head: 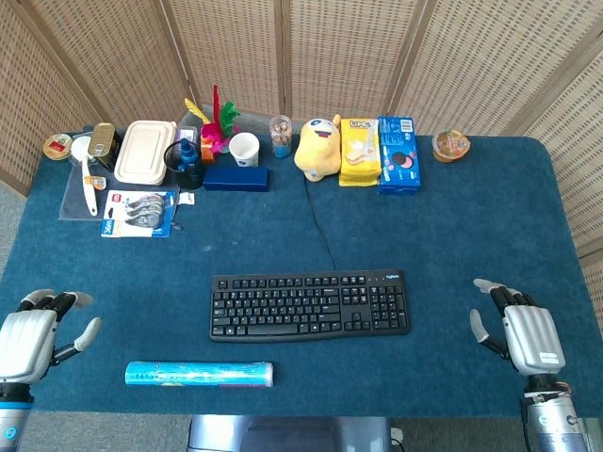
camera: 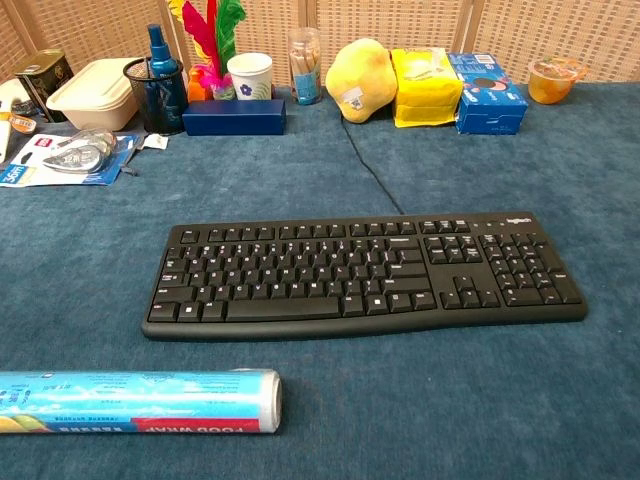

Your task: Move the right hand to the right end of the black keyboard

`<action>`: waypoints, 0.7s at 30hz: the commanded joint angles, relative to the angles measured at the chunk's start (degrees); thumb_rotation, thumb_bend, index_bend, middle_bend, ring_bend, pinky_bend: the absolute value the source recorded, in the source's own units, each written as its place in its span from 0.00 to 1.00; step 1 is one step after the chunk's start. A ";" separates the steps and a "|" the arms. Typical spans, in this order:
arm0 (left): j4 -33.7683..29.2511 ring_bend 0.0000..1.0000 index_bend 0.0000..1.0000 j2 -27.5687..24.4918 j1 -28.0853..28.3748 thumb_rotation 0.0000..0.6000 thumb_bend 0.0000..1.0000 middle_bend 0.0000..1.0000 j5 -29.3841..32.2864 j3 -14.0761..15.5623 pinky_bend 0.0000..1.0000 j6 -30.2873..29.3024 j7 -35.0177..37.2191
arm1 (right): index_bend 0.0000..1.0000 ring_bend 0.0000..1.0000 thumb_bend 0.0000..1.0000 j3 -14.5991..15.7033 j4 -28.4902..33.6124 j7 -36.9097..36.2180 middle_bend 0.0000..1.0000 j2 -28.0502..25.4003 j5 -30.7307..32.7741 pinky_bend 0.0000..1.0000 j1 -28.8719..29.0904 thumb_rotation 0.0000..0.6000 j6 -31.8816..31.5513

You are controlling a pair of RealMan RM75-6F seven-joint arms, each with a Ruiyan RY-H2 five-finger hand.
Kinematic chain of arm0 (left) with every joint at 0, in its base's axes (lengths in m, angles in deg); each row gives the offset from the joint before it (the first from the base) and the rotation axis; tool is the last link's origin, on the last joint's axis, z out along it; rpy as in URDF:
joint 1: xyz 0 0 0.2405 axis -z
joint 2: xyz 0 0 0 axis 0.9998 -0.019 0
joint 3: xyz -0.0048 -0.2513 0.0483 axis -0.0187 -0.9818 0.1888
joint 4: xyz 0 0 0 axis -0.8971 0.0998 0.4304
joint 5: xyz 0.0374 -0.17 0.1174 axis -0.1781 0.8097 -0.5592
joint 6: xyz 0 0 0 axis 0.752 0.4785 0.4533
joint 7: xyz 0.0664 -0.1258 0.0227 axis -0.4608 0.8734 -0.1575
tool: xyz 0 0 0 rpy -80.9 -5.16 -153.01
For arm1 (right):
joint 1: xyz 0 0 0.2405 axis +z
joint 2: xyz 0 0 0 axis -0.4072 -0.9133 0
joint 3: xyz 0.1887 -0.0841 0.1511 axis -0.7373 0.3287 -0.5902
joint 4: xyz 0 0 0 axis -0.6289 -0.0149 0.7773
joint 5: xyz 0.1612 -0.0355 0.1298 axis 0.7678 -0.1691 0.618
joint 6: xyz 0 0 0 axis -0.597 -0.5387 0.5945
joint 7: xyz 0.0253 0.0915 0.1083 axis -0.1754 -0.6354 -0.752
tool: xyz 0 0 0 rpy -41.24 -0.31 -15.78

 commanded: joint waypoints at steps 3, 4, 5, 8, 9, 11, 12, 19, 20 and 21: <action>0.27 0.40 0.35 0.26 0.35 0.00 0.22 0.43 0.25 -0.07 0.21 0.72 -0.35 | 0.21 0.32 0.51 -0.05 -0.02 0.31 0.31 0.17 0.47 0.29 0.07 0.00 0.27; 0.26 0.40 0.35 0.32 0.40 0.00 0.22 0.43 0.36 -0.08 0.21 0.86 -0.41 | 0.21 0.32 0.51 -0.07 -0.05 0.36 0.31 0.23 0.65 0.29 0.14 0.00 0.46; 0.27 0.40 0.35 0.35 0.42 0.00 0.22 0.43 0.43 -0.08 0.21 0.93 -0.46 | 0.21 0.32 0.51 -0.08 -0.08 0.38 0.31 0.27 0.75 0.29 0.20 0.00 0.59; 0.24 0.40 0.35 0.34 0.34 0.00 0.21 0.43 0.30 -0.04 0.21 0.82 -0.63 | 0.21 0.33 0.51 0.00 -0.18 0.04 0.31 0.34 0.54 0.29 0.46 0.00 1.08; 0.22 0.40 0.35 0.32 0.23 0.00 0.21 0.43 0.17 0.00 0.21 0.63 -0.59 | 0.21 0.33 0.51 0.00 -0.21 -0.20 0.31 0.27 0.37 0.29 0.53 0.00 1.18; 0.24 0.40 0.35 0.22 0.08 0.00 0.22 0.43 -0.11 0.00 0.21 0.30 -0.52 | 0.21 0.35 0.51 -0.07 -0.18 -0.64 0.32 0.03 -0.02 0.30 0.78 0.00 1.41; 0.32 0.40 0.35 0.11 0.04 0.00 0.22 0.43 -0.17 0.03 0.21 0.26 -0.55 | 0.21 0.36 0.51 -0.13 -0.16 -0.93 0.33 -0.15 -0.39 0.32 0.93 0.00 1.47; 0.19 0.40 0.35 -1.51 0.62 0.00 0.22 0.43 -0.20 -0.46 0.21 0.78 -1.09 | 0.22 0.50 0.51 -1.08 0.67 -5.19 0.44 -2.60 -3.86 0.45 3.11 0.00 2.99; 0.13 0.40 0.35 -1.68 0.73 0.00 0.22 0.43 -0.19 -0.58 0.21 0.82 -1.09 | 0.22 0.53 0.51 -1.25 0.83 -6.01 0.47 -2.96 -4.13 0.47 3.59 0.00 3.57; 0.02 0.40 0.35 -1.94 0.92 0.00 0.22 0.43 -0.21 -0.77 0.21 0.95 -1.17 | 0.22 0.59 0.51 -1.46 1.04 -7.32 0.52 -3.55 -4.43 0.51 4.37 0.00 4.66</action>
